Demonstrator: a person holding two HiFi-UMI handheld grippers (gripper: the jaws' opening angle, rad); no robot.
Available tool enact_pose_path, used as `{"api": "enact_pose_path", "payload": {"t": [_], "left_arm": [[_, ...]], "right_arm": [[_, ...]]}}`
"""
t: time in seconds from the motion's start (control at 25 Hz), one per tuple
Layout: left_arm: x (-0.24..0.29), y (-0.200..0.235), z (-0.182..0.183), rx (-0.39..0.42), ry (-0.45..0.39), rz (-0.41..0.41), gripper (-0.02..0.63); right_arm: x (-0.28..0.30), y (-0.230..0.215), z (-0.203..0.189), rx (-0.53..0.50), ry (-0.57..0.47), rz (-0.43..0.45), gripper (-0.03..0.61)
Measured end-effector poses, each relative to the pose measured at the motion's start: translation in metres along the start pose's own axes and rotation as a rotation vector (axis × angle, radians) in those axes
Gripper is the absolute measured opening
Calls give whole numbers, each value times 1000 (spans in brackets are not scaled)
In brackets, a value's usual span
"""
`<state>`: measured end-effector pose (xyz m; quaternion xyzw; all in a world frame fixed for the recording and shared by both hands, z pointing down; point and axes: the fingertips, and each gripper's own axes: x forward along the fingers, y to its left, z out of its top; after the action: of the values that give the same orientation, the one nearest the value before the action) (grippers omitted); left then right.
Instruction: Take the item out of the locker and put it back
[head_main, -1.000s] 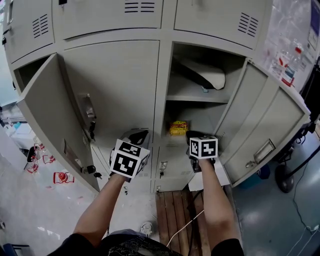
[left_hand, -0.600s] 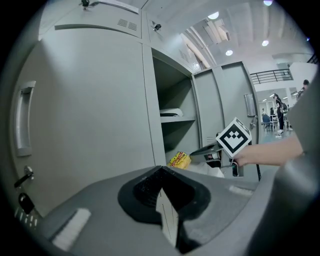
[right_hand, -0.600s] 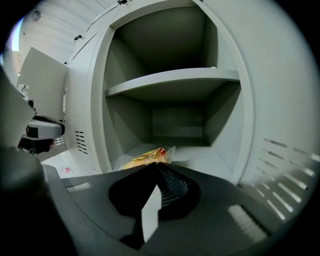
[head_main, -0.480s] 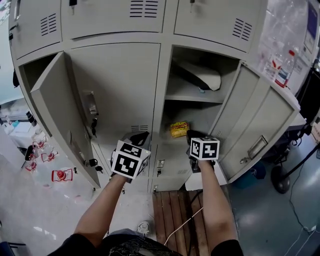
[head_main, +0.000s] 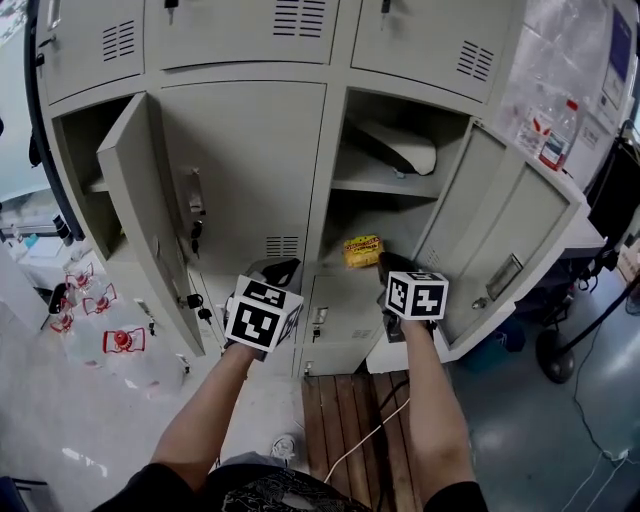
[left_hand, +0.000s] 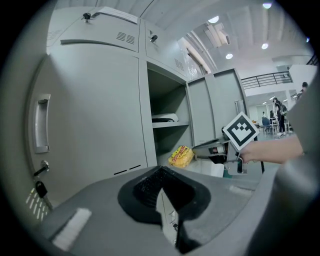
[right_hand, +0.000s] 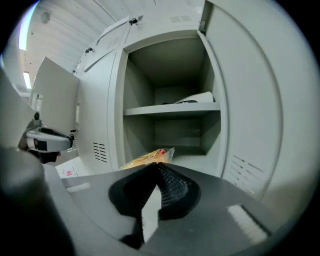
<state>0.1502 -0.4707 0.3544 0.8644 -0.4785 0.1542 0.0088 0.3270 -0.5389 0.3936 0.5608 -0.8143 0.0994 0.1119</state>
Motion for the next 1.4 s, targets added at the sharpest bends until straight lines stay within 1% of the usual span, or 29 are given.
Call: {"api": "enact_pose_path", "payload": {"t": [0.36,0.56,0.72,1.16,1.4], "left_arm": [[-28,-19,-2,-18,-16,-7,0],[-48,-31,-1,-21,-32,1,0],[-66,-40,-6,-18,-33,8,0],[-123,-58,-16,-36,-43,56,0],[-153,-58,-20,-49,-43,98,0]], "right_arm": [[-55,20,12,-5,-78,3,28],[-86,35,21,-23,-125,14,28],[-108,48,21,-38,-146,24,26],[-168,93,20,-56,-204,78,27],[-189,116,19,-63,-222,113,26]]}}
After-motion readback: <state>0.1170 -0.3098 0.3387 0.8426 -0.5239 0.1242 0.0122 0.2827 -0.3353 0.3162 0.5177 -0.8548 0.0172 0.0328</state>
